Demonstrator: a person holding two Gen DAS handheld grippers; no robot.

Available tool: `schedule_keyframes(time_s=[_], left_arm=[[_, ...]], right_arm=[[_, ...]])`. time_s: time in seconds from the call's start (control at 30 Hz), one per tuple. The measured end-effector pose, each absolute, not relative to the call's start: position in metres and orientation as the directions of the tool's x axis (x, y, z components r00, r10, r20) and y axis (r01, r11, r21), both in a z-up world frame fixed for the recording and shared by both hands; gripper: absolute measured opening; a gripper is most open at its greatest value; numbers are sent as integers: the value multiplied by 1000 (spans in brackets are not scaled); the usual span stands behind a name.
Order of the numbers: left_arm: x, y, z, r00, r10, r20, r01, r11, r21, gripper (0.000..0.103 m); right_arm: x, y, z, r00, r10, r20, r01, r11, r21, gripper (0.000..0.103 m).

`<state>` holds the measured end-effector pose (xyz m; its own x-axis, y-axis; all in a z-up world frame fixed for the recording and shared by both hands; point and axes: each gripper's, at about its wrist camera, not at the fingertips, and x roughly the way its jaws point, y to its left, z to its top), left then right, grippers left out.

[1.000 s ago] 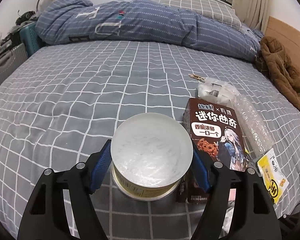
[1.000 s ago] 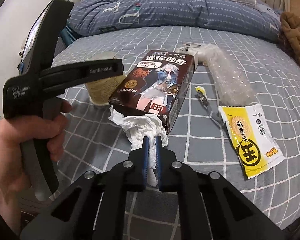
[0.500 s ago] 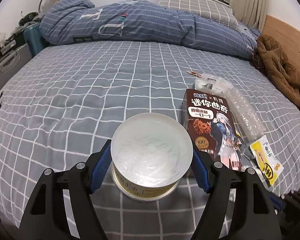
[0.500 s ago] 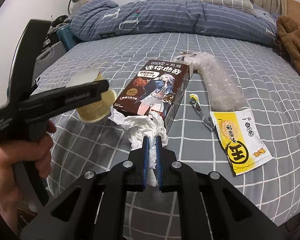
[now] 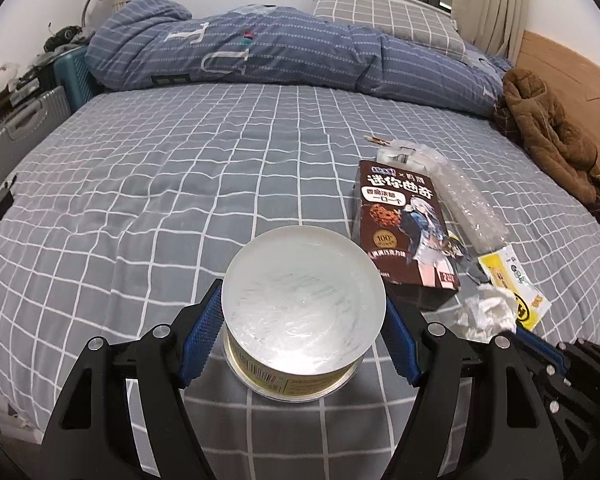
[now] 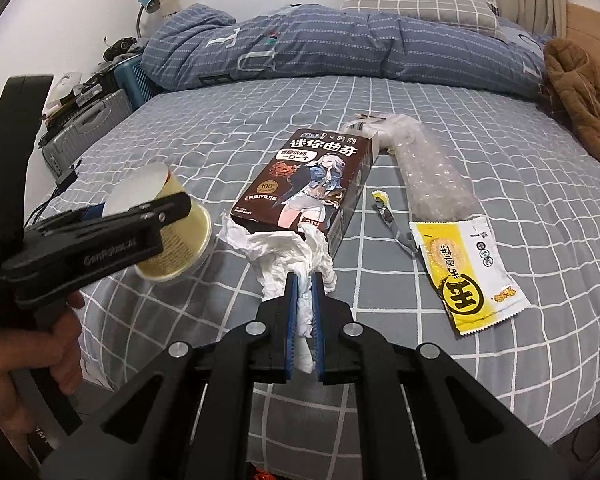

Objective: Collect trash
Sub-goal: 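Lift the cup and crumpled tissue and carry them down to the bin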

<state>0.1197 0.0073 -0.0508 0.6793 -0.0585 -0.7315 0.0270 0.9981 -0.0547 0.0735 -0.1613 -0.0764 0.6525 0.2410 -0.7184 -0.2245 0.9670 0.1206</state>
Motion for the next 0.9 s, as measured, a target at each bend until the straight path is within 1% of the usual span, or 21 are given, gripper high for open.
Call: schedule_keyframes(time_s=[0.43,0.9], left_arm=[[85,-3,-47,674,-62,-736,46,998,-41,71],[47,-12,-41,677,-89,-731,67,996,-59,71]], right_arm=[[50,-166,-63,679,236,-695,-226,968,108,7],[21,-174,-52,691,238,-683,-233,967,101,7]])
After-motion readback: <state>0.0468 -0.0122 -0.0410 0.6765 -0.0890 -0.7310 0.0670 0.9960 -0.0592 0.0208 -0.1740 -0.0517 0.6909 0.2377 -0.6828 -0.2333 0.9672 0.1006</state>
